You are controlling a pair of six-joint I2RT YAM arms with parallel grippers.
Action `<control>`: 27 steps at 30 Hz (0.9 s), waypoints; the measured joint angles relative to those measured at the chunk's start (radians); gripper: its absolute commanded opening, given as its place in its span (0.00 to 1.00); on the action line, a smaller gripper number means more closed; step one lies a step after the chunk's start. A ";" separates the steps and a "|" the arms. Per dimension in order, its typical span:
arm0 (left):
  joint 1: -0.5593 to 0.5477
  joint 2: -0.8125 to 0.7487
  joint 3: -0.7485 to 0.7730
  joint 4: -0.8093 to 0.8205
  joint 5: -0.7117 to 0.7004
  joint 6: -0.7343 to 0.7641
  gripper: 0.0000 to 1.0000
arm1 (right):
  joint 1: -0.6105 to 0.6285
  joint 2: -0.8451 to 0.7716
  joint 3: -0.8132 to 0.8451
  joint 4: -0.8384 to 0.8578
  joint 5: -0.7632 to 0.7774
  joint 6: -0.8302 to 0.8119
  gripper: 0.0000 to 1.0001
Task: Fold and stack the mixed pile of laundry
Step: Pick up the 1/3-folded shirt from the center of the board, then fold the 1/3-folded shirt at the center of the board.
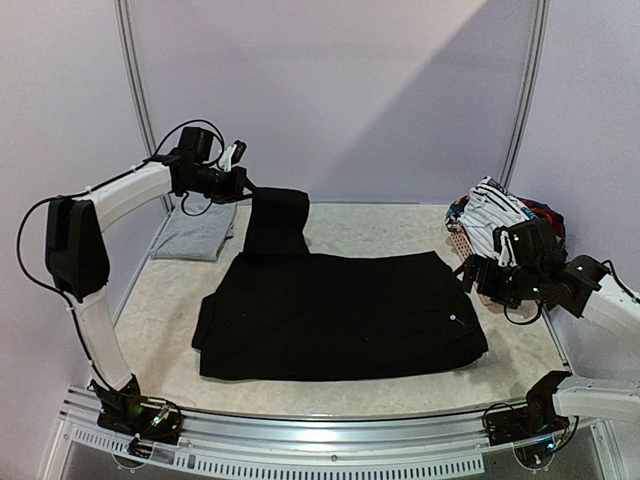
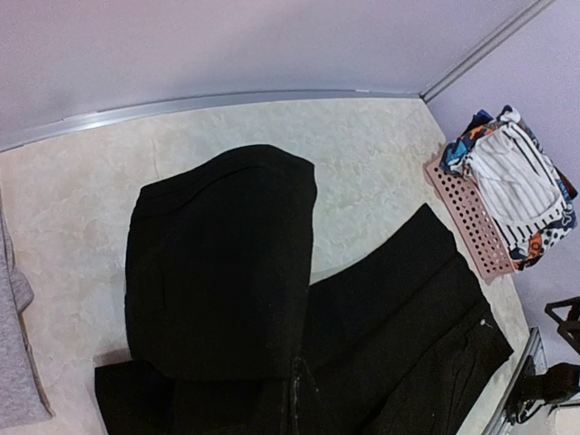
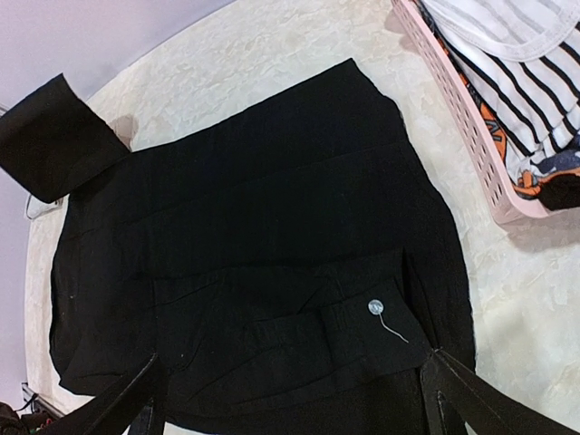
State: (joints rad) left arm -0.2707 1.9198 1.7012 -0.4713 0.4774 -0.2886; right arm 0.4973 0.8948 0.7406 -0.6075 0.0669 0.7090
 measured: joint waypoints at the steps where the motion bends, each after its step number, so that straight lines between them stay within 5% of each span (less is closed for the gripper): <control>1: -0.013 -0.023 -0.024 -0.002 -0.012 0.007 0.00 | 0.000 0.013 0.006 0.003 0.002 0.000 0.98; 17: -0.133 -0.455 -0.372 0.027 -0.115 0.024 0.00 | 0.000 0.168 0.053 0.090 0.076 0.031 0.96; 27: -0.174 -0.718 -0.726 0.088 -0.168 -0.039 0.00 | -0.010 0.352 0.180 0.126 0.145 0.054 0.92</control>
State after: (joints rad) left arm -0.4450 1.2018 0.9749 -0.3836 0.3096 -0.3279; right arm 0.4870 1.2465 0.9211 -0.4812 0.2115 0.7628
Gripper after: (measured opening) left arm 0.010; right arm 0.939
